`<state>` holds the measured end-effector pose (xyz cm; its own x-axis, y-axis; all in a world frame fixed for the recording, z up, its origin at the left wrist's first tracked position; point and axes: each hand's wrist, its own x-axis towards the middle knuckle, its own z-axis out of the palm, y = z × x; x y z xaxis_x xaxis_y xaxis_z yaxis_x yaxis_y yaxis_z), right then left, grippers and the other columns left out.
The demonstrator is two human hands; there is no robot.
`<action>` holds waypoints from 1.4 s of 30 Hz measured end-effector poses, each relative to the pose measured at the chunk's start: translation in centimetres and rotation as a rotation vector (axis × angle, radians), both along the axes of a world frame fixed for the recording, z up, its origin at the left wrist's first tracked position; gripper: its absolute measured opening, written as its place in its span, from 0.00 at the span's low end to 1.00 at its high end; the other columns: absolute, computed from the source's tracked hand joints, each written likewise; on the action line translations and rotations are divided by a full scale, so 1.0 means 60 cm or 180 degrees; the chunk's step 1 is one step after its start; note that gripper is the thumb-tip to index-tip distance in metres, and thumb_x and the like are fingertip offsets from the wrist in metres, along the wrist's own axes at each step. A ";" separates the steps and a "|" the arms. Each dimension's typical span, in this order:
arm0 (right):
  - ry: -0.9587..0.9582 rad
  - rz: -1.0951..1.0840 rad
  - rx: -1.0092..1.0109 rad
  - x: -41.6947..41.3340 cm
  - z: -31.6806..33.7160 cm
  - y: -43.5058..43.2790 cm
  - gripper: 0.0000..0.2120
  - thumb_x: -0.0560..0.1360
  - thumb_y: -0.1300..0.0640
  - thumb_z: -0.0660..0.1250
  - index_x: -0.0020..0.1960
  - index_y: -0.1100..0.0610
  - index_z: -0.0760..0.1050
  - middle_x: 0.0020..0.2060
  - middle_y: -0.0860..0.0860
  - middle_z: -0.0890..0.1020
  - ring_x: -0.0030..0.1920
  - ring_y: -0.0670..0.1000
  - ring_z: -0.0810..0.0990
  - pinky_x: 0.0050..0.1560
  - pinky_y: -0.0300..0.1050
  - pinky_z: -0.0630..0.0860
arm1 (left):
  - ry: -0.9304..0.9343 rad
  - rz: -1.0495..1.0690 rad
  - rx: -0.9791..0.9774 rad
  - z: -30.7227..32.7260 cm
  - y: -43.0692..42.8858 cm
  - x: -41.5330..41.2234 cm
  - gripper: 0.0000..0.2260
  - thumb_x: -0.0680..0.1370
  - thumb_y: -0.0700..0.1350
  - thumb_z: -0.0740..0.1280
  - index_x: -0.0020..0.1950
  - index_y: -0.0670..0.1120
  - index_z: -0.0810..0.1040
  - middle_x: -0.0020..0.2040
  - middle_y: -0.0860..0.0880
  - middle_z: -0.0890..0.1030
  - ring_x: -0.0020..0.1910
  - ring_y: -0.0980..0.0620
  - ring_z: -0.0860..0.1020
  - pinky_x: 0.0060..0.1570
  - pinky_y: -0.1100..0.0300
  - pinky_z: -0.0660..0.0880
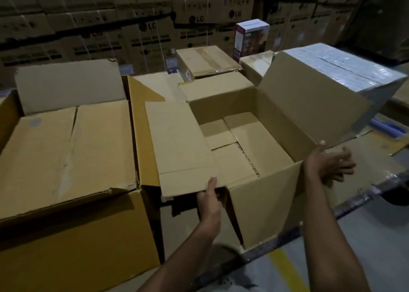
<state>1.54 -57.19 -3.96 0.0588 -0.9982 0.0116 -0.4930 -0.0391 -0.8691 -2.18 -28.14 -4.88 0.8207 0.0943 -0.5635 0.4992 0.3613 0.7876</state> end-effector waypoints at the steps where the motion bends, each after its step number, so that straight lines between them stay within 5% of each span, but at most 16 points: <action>1: -0.0130 -0.0076 -0.0255 0.001 0.011 0.034 0.28 0.77 0.40 0.61 0.73 0.52 0.67 0.74 0.60 0.67 0.73 0.65 0.65 0.69 0.62 0.63 | 0.0113 -0.0083 -0.0075 -0.001 0.008 -0.013 0.10 0.79 0.52 0.72 0.45 0.48 0.78 0.40 0.51 0.81 0.38 0.52 0.78 0.43 0.55 0.74; 4: -0.0520 0.0565 -0.0899 0.006 0.040 0.163 0.24 0.75 0.46 0.67 0.69 0.54 0.72 0.71 0.60 0.69 0.73 0.61 0.64 0.68 0.57 0.61 | 0.0394 -0.0756 -0.0014 0.033 0.042 -0.062 0.12 0.81 0.45 0.68 0.39 0.49 0.70 0.29 0.52 0.68 0.26 0.55 0.63 0.29 0.60 0.62; 7: -0.0762 0.1663 -0.1274 0.028 0.066 0.295 0.18 0.77 0.52 0.71 0.64 0.53 0.75 0.67 0.59 0.70 0.71 0.56 0.64 0.69 0.60 0.61 | -0.0250 -0.1108 0.0184 0.132 0.090 -0.070 0.05 0.80 0.39 0.67 0.48 0.46 0.72 0.38 0.49 0.72 0.34 0.53 0.70 0.32 0.61 0.67; 11: -0.1211 0.2789 -0.1667 0.071 0.131 0.455 0.12 0.76 0.52 0.72 0.59 0.52 0.79 0.59 0.55 0.74 0.64 0.56 0.69 0.60 0.47 0.60 | -0.1670 -0.0841 0.0901 0.275 0.191 0.004 0.05 0.80 0.38 0.69 0.52 0.45 0.76 0.45 0.47 0.77 0.42 0.51 0.75 0.41 0.60 0.74; 15: -0.1490 0.3736 -0.2037 0.111 0.205 0.594 0.14 0.77 0.46 0.66 0.58 0.51 0.79 0.57 0.54 0.76 0.61 0.54 0.70 0.57 0.50 0.66 | -0.2143 -0.0913 0.1958 0.372 0.322 0.091 0.03 0.81 0.42 0.68 0.53 0.44 0.78 0.48 0.47 0.82 0.43 0.55 0.78 0.39 0.63 0.72; 20: -0.0256 0.5513 -0.2510 0.166 0.252 0.733 0.14 0.80 0.42 0.67 0.63 0.45 0.79 0.65 0.51 0.75 0.70 0.55 0.66 0.67 0.63 0.67 | -0.1822 -0.1188 0.3902 0.389 0.507 0.199 0.04 0.81 0.44 0.68 0.55 0.47 0.79 0.52 0.47 0.83 0.50 0.50 0.81 0.51 0.49 0.81; 23: 0.1042 0.6459 -0.2769 0.190 0.222 0.794 0.18 0.79 0.34 0.64 0.66 0.38 0.78 0.71 0.50 0.73 0.74 0.56 0.62 0.71 0.68 0.60 | -0.0936 -0.2746 0.4895 0.356 0.603 0.229 0.13 0.83 0.42 0.67 0.68 0.48 0.77 0.68 0.44 0.78 0.58 0.49 0.76 0.55 0.53 0.73; 25: 0.1499 0.6743 -0.2798 0.194 0.192 0.821 0.20 0.78 0.30 0.62 0.67 0.35 0.78 0.72 0.48 0.71 0.75 0.55 0.60 0.70 0.68 0.59 | -0.0296 -0.3827 0.5180 0.331 0.644 0.232 0.21 0.84 0.42 0.64 0.77 0.53 0.70 0.77 0.45 0.70 0.70 0.46 0.71 0.65 0.50 0.69; 28: 0.1561 0.6951 -0.2615 0.191 0.165 0.839 0.21 0.78 0.28 0.59 0.68 0.31 0.76 0.76 0.46 0.68 0.76 0.53 0.58 0.70 0.67 0.57 | 0.0130 -0.4375 0.5265 0.305 0.683 0.239 0.26 0.85 0.42 0.62 0.80 0.60 0.64 0.81 0.47 0.64 0.79 0.43 0.62 0.76 0.45 0.59; 32: 0.1504 0.7122 -0.2508 0.187 0.134 0.842 0.23 0.78 0.27 0.55 0.69 0.30 0.74 0.79 0.40 0.63 0.79 0.53 0.53 0.72 0.68 0.52 | -0.0171 -0.4423 0.5534 0.290 0.707 0.246 0.28 0.84 0.43 0.62 0.79 0.67 0.63 0.81 0.48 0.63 0.77 0.41 0.60 0.73 0.43 0.60; 37: 0.1697 0.7227 -0.3374 0.163 0.094 0.856 0.24 0.81 0.28 0.47 0.75 0.27 0.64 0.83 0.45 0.53 0.81 0.53 0.46 0.74 0.71 0.43 | -0.0479 -0.4643 0.5699 0.239 0.724 0.241 0.32 0.80 0.42 0.63 0.77 0.71 0.64 0.82 0.48 0.61 0.78 0.41 0.57 0.73 0.38 0.61; 42: 0.1694 0.7281 -0.3695 0.162 0.085 0.863 0.24 0.83 0.30 0.44 0.77 0.27 0.60 0.84 0.46 0.48 0.82 0.56 0.45 0.74 0.71 0.42 | -0.0774 -0.4673 0.5888 0.210 0.732 0.237 0.25 0.83 0.48 0.61 0.77 0.70 0.65 0.83 0.47 0.58 0.80 0.41 0.54 0.75 0.37 0.57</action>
